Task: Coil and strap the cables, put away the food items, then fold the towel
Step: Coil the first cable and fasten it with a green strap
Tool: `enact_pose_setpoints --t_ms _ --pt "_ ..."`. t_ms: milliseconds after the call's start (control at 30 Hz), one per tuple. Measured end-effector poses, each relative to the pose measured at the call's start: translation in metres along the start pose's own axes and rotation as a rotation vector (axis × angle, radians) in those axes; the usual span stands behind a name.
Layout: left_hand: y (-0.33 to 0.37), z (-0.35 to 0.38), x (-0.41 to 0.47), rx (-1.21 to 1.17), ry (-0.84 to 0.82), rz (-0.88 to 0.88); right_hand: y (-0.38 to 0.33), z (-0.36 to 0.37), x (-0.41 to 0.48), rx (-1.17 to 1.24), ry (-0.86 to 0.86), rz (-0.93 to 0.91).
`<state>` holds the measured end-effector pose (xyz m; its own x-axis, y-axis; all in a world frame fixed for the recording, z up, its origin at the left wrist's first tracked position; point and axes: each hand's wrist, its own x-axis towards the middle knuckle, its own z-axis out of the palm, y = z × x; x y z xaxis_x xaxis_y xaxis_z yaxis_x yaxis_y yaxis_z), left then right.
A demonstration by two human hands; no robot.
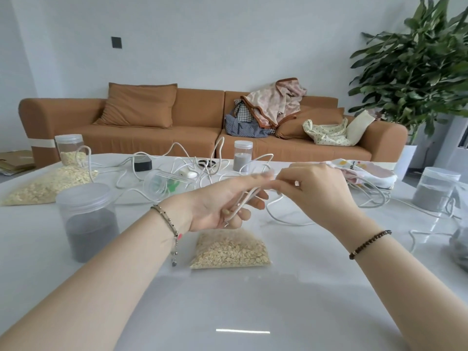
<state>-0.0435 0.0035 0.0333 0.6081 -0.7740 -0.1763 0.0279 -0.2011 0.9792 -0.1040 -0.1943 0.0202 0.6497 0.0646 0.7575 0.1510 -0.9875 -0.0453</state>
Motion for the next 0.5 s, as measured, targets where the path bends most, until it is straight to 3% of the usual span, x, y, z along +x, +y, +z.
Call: enact_pose_setpoints --t_ms 133,367,500 --pt "-0.006 0.002 0.002 0.134 0.024 -0.03 0.0 -0.002 0.001 -0.054 0.031 0.075" --pt "-0.003 -0.004 -0.001 0.062 -0.082 0.043 0.011 -0.003 0.006 0.076 0.171 -0.155" --pt "-0.002 -0.013 -0.003 -0.013 -0.196 0.042 0.015 -0.009 0.009 0.16 0.223 -0.151"
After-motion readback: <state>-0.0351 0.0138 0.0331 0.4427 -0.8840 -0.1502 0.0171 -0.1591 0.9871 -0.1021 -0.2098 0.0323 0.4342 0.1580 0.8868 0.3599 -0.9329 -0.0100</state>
